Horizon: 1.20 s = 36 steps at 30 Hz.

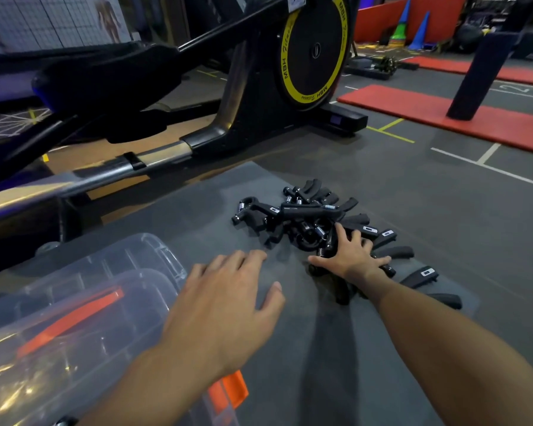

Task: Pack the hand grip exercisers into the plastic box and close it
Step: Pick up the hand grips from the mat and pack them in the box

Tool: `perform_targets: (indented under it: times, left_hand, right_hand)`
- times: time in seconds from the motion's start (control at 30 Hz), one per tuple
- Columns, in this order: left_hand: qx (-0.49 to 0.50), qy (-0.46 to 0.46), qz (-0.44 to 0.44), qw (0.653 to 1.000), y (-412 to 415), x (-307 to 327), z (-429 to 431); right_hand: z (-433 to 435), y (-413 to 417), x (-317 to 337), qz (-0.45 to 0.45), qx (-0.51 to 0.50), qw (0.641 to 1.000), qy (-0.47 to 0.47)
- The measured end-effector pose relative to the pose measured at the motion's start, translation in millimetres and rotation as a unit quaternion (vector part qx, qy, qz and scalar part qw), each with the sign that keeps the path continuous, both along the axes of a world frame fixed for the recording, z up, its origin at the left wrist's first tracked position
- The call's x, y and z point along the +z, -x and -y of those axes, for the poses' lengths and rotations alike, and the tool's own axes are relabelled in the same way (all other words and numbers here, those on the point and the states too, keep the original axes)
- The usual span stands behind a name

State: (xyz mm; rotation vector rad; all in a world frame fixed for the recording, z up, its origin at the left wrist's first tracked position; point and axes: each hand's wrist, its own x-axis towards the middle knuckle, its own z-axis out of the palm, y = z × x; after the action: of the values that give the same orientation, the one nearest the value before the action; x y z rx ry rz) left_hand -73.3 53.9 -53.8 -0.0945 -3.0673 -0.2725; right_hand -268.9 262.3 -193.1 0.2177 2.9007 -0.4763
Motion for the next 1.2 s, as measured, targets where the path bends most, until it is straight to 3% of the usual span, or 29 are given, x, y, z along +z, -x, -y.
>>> perform_targets:
  times: [0.23, 0.43, 0.77, 1.2]
  left_hand:
    - [-0.002, -0.006, -0.002, 1.0, -1, 1, 0]
    - [0.001, -0.01, 0.001, 1.0, -2, 2, 0]
    - [0.011, -0.046, 0.006, 0.999, -4, 6, -1]
    - [0.014, -0.037, 0.011, 0.999, -4, 9, -4]
  right_hand:
    - [2, 0, -8, -0.031, -0.03, 0.999, 0.006]
    - [5, 6, -3, 0.027, -0.03, 0.999, -0.008]
    - [4, -22, -3, 0.027, 0.061, 0.997, -0.026]
    - [49, -118, -3, 0.029, 0.152, 0.988, -0.013]
